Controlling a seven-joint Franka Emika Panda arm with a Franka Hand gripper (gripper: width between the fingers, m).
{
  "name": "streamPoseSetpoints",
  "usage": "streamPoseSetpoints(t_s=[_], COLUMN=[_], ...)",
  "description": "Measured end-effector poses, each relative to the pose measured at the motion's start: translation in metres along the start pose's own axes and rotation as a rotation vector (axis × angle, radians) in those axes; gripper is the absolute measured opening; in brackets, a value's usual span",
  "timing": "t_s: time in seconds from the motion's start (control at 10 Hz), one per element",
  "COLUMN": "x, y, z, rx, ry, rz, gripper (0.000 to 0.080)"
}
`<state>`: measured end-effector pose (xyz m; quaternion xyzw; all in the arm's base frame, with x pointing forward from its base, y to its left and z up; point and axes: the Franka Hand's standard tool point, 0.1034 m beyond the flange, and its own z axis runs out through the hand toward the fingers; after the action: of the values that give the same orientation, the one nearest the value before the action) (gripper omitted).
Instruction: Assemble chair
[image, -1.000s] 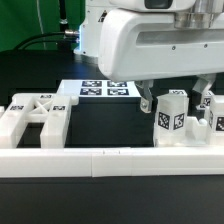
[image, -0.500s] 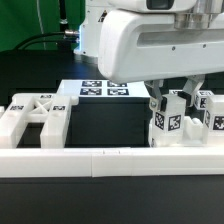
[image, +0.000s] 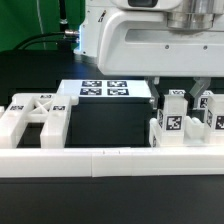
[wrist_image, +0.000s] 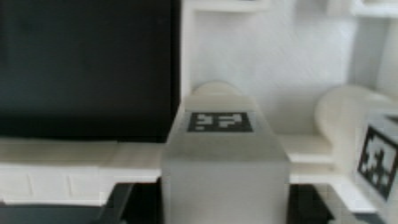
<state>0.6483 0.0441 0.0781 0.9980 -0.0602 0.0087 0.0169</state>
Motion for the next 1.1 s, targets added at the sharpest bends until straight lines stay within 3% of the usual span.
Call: streamPoseSetpoints(t_s=[0.4,0.7,1.1], x=[0.0005,0.0003,0.0009], y=[-0.0004,-0.0019,-0.0019], z=[-0.0001,0.0003,0.0002], rx=[0.008,0.037,0.037], ry=[0.0,-0.01,-0.011], rz=[0.273,0.642,0.843], gripper=[0.0287,0.0287,0.0287])
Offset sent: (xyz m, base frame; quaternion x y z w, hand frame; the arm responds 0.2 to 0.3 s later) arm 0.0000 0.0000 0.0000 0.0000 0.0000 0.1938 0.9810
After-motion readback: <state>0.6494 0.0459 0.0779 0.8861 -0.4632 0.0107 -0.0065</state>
